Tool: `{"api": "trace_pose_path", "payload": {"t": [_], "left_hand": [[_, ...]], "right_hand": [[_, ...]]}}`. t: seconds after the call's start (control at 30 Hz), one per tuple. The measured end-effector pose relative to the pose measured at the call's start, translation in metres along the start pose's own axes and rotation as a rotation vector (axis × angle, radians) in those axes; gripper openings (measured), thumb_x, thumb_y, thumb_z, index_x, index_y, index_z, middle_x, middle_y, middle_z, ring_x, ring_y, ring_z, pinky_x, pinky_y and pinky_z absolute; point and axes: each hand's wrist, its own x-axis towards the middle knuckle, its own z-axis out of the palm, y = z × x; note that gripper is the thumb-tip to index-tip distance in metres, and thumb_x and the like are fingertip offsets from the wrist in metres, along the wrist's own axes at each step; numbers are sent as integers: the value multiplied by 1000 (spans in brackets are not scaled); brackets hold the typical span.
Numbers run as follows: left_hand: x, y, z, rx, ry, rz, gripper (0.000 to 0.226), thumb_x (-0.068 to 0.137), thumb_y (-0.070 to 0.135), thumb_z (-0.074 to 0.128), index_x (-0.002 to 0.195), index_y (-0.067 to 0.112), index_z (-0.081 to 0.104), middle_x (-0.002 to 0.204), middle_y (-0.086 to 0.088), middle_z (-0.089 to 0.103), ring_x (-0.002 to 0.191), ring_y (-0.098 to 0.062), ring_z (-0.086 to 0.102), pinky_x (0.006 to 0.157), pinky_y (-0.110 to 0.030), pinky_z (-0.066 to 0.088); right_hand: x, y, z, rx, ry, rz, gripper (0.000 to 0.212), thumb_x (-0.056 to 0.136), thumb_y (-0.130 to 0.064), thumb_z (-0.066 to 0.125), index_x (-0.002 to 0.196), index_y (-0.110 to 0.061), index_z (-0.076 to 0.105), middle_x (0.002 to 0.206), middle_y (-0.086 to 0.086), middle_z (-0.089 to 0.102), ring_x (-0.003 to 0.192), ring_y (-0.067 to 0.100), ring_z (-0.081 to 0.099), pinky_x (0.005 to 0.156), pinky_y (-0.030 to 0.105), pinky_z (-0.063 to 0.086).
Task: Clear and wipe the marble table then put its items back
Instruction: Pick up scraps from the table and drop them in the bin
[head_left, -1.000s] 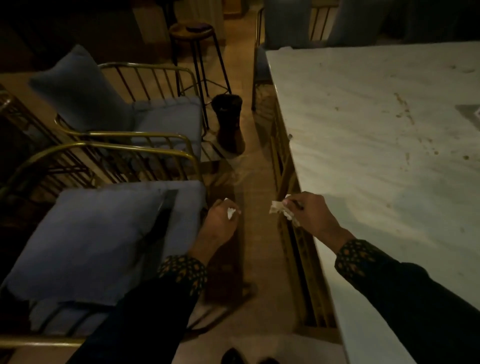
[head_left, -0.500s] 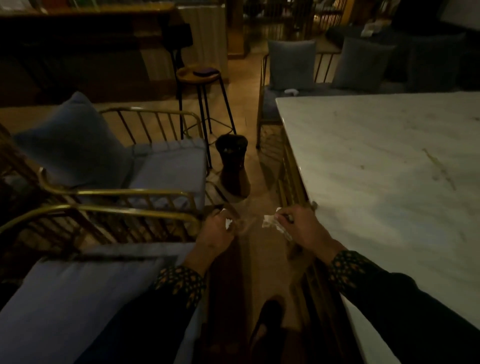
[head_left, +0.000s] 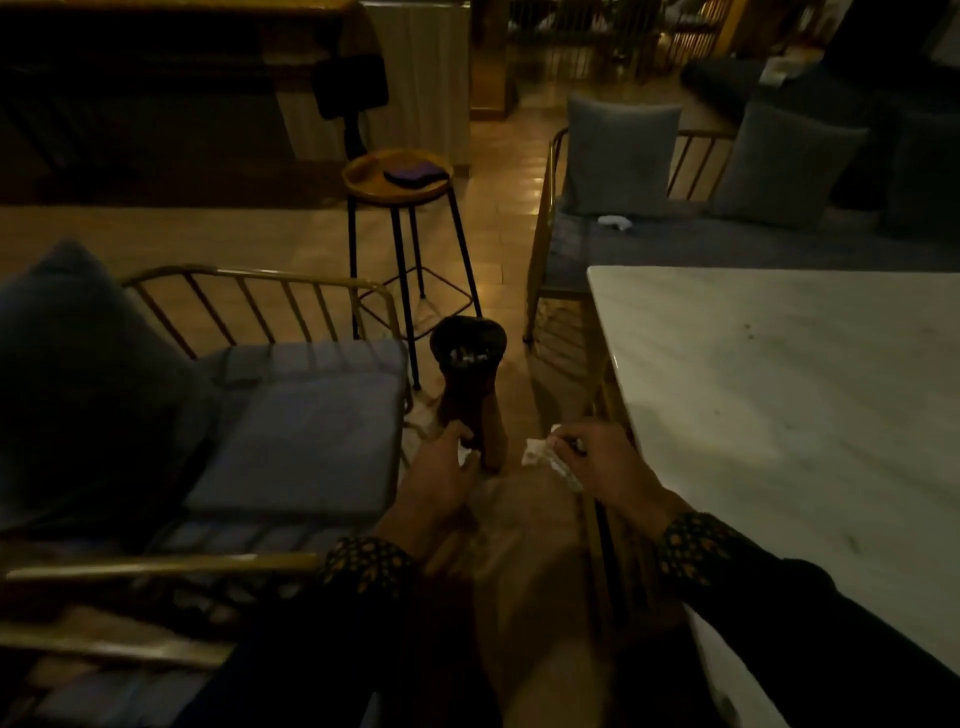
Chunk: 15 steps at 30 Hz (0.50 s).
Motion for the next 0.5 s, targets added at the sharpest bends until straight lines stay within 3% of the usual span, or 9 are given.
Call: {"api": "trace_pose_path", "payload": {"t": [0.1,0.2,0.33,0.43,0.5], "left_hand": [[88,-16,7,10,-66,16,21,92,23,58,111,15,53,110,-9,58,87,-29,64,77,-46,55],[182,-27,8,25,-95,35,21,91,21,59,107,8,56,111,-13,59,100,-29,58,83,-39,48],[289,-29,-4,37,-178,19,24,92,17,59,110,2,57,115,-17,59,106,-31,55,83,-32,40],[353,-33,-20,75,-146,2,24,92,15,59,112,2,60,117,-16,58,105,-30,56,78,-26,37],[392,-40,-24,89,-126,-4,26,93,18,59,115,5,60,118,-13,58,105,-29,57,82,-27,42]], "right_hand": [[79,21,4,-14,-21,10,20,95,-23,60,96,-9,74,96,8,73,87,15,65,79,34,52],[162,45,8,-7,-23,63,23,94,-25,60,98,-6,74,97,10,72,89,20,66,76,26,47],[259,71,17,-7,30,42,61,91,-57,46,90,-3,73,85,16,71,77,31,67,70,42,55],[324,75,22,-31,-1,106,32,93,-28,61,89,1,72,84,21,70,78,35,66,71,49,54],[366,84,30,-10,-42,124,17,90,-14,66,92,2,71,89,23,70,83,37,66,74,52,54]]}}
